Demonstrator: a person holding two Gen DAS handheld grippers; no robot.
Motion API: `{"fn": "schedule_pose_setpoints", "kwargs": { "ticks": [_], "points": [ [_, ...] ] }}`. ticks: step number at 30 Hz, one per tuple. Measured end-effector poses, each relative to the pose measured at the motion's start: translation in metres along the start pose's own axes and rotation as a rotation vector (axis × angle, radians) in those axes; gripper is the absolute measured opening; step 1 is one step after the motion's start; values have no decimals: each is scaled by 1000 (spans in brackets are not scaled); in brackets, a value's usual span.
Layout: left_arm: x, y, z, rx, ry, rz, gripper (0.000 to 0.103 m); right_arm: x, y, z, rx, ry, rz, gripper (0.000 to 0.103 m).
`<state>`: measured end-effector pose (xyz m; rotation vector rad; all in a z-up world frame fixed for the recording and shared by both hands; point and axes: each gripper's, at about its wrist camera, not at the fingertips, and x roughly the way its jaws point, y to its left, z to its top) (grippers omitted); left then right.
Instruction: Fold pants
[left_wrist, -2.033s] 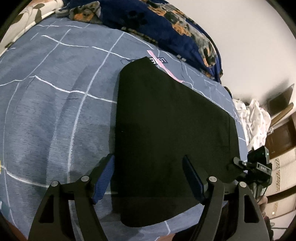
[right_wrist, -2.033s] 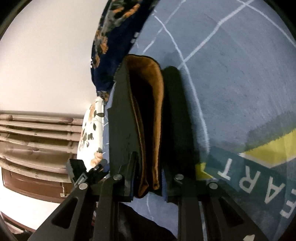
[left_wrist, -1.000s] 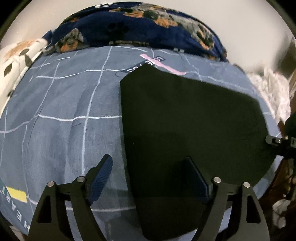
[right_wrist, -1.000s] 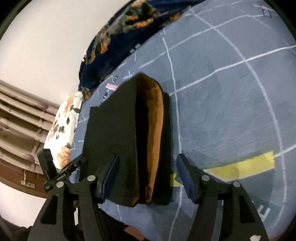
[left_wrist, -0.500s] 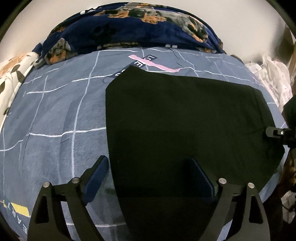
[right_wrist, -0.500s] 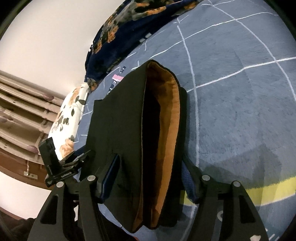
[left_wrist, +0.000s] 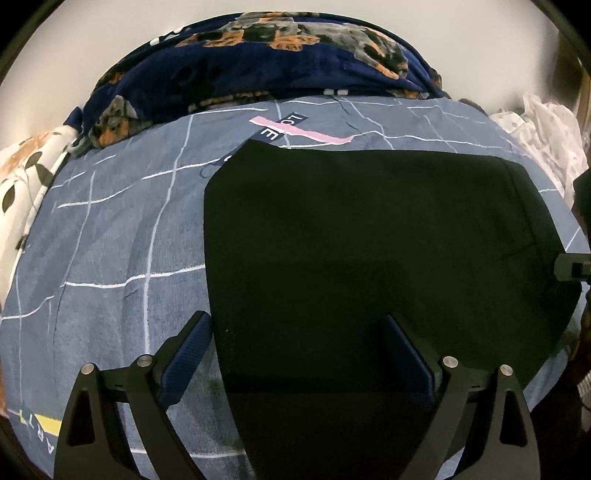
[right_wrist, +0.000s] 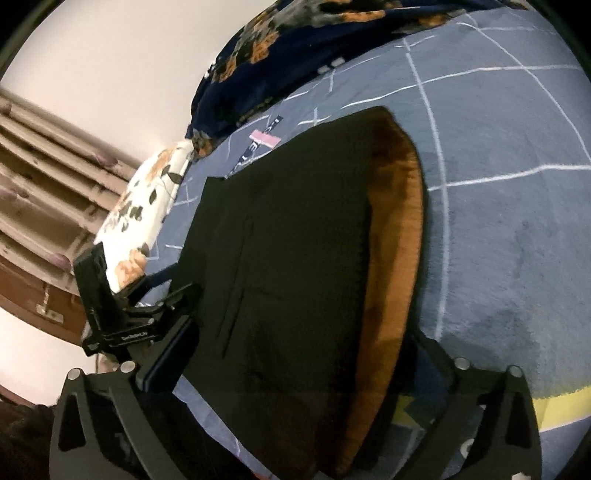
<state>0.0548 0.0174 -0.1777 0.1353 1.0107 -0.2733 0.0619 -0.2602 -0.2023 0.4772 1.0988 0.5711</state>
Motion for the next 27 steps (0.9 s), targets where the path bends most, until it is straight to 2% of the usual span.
{"fn": "schedule_pose_setpoints", "kwargs": {
  "ticks": [8, 14, 21, 27],
  "points": [
    [2, 1, -1, -7, 0, -4, 95, -3, -4, -1, 12, -3, 19, 103],
    [3, 1, -1, -8, -2, -4, 96, -5, -11, 0, 64, 1, 74, 103],
    [4, -1, -2, 15, -14, 8, 96, -3, -2, -1, -5, 7, 16, 102],
    [3, -2, -3, 33, -24, 5, 96, -5, -7, -1, 22, -2, 34, 99]
  ]
}}
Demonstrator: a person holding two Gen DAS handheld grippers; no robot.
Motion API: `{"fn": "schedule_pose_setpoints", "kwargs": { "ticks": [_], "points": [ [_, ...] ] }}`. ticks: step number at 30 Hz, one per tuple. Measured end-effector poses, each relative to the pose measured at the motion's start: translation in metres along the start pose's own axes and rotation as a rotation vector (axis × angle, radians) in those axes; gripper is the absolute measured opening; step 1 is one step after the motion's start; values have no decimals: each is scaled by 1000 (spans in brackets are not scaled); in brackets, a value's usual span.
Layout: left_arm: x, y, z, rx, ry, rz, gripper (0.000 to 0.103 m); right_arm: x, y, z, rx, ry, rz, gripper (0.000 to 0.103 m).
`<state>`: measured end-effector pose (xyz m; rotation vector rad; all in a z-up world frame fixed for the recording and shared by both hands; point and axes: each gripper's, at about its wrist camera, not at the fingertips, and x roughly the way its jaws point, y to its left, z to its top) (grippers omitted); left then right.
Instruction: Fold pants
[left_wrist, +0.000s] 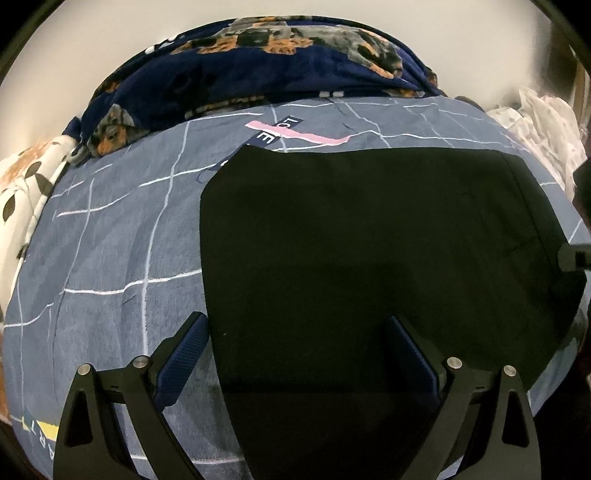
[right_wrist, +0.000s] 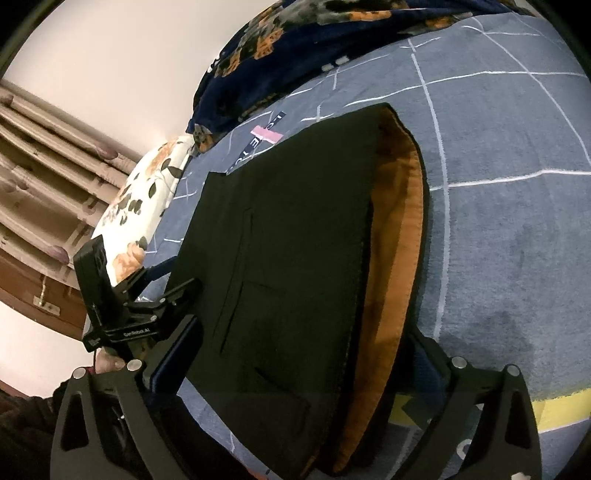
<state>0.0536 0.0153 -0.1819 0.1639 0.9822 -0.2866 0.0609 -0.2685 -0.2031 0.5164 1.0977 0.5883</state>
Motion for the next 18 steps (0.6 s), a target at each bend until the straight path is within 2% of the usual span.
{"fn": "schedule_pose_setpoints", "kwargs": {
  "ticks": [4, 7, 10, 12, 14, 18],
  "points": [
    [-1, -2, 0, 25, 0, -22, 96, -2, -8, 1, 53, -16, 54, 98],
    [-2, -4, 0, 43, 11, -49, 94, -3, -13, 0, 87, -18, 80, 89],
    [-2, -5, 1, 56, 15, -49, 93, -5, -19, 0, 111, -17, 79, 71],
    [-1, -6, 2, 60, 20, -44, 93, -6, -25, -1, 130, -12, 61, 51],
    [-2, -7, 2, 63, 24, -39, 93, -7, -32, -2, 156, -10, 83, 48],
    [-2, -5, 2, 50, 54, -54, 93, -7, -31, -2, 153, 14, 84, 48]
  ]
}}
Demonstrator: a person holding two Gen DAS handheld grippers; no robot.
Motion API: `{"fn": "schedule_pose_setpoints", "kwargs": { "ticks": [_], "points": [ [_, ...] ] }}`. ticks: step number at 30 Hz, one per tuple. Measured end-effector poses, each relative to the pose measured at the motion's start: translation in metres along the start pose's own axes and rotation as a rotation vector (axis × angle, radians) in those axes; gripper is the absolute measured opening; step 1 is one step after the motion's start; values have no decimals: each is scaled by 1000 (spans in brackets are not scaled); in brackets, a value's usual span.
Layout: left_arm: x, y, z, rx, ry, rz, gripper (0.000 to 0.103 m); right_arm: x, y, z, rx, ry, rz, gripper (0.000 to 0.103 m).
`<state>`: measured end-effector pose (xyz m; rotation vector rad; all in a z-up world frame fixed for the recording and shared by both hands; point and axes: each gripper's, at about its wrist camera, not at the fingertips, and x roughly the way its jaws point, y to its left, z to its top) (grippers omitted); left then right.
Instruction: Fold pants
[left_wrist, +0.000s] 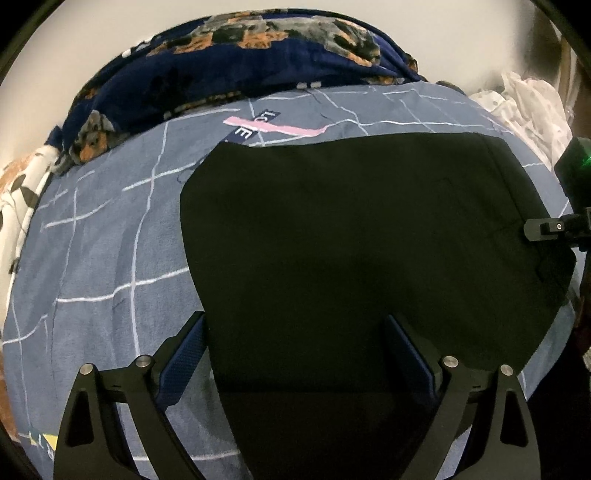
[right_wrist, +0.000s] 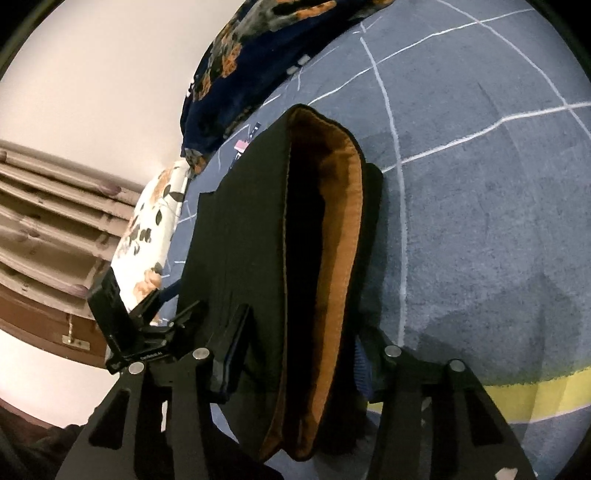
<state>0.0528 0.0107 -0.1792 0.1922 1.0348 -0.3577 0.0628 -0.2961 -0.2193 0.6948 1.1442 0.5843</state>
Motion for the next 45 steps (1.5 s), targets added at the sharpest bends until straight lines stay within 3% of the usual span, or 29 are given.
{"fn": "schedule_pose_setpoints", "kwargs": {
  "ticks": [5, 11, 15, 18, 21, 24, 30, 37, 40, 42, 43, 45],
  "points": [
    [1, 12, -2, -53, 57, -120, 93, -3, -9, -2, 56, 67, 78, 58],
    [0, 33, -4, -120, 120, -366, 93, -1, -6, -6, 59, 140, 127, 73],
    [4, 52, -3, -204, 162, -553, 93, 7, 3, -2, 43, 149, 147, 91],
    [11, 70, 1, -325, 174, -701, 93, 10, 9, -1, 32, 133, 158, 93],
    [18, 82, 1, -405, 179, -780, 93, 8, 6, -2, 53, 107, 196, 93],
    [21, 81, 1, -379, 184, -776, 93, 7, 6, -3, 31, 121, 154, 86],
    [12, 60, 3, -243, 200, -691, 93, 14, 16, 1, -5, 126, 131, 89],
    [14, 46, 5, -297, 132, -666, 91, 23, 26, 3, -38, 114, 96, 87],
    [13, 42, 7, -285, 123, -618, 73, 21, 18, 5, -20, 114, 65, 66],
    [11, 45, 5, -291, 123, -549, 47, 19, 4, 6, 38, 103, 59, 37],
    [12, 46, 3, -300, 129, -515, 28, 18, -3, 5, 67, 96, 79, 36],
    [12, 48, 1, -359, 125, -503, 26, 18, -3, 3, 77, 81, 88, 35]
  ]
}}
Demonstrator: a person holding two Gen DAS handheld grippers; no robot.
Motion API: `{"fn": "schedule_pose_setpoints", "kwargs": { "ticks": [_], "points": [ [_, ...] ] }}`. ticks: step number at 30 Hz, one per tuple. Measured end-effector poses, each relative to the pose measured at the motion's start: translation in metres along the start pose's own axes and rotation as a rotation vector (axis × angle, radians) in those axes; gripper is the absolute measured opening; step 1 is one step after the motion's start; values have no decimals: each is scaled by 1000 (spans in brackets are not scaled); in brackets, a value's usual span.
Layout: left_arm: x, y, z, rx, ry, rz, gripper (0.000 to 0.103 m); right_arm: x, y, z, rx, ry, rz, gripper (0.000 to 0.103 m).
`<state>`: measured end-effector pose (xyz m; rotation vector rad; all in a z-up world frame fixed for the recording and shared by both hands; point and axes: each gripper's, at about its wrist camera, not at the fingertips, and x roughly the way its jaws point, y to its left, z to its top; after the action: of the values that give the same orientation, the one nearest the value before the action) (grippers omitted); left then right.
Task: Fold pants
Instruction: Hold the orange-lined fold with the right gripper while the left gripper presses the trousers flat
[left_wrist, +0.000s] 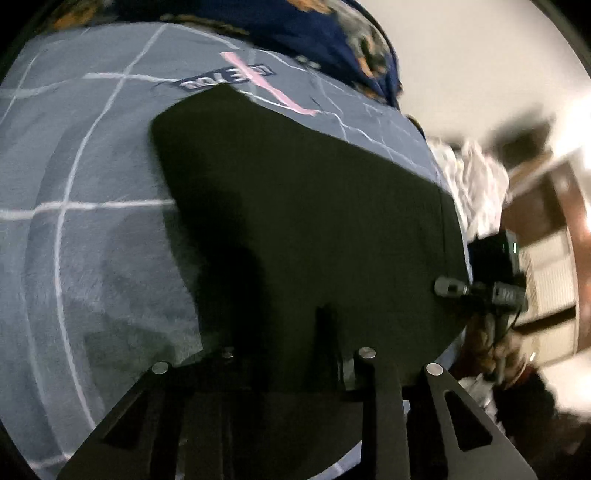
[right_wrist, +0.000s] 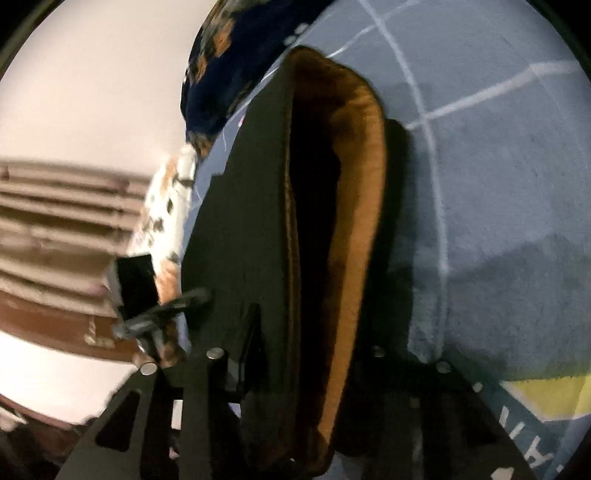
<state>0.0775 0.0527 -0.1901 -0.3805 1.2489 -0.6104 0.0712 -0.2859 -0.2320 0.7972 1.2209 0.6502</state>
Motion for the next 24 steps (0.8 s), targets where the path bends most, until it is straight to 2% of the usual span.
{"fn": "schedule_pose_setpoints", "kwargs": {
  "ticks": [3, 9, 14, 16, 18, 19, 22, 24],
  "points": [
    [-5, -7, -3, -19, -39, 35, 25, 1, 6, -1, -2, -8, 20, 35],
    [-21, -1, -9, -84, -109, 15, 22, -3, 5, -2, 14, -33, 66, 33],
    [-19, 10, -8, -95, -81, 13, 22, 2, -2, -4, 30, -21, 46, 33],
    [-18, 7, -9, -54, -69, 43, 22, 3, -4, -2, 45, -13, 62, 34],
    [-13, 2, -6, -23, -32, 72, 31, 2, -3, 0, 40, -12, 46, 36],
    [-8, 2, -4, -17, -4, 76, 40, 2, -4, 2, 50, -11, 48, 37],
    [-5, 2, -1, -9, 2, 50, 47, 4, -3, 4, 46, -4, 48, 38],
    [-3, 0, 0, 6, -9, 49, 47, 7, 1, 5, 34, -2, 41, 40]
  ]
}}
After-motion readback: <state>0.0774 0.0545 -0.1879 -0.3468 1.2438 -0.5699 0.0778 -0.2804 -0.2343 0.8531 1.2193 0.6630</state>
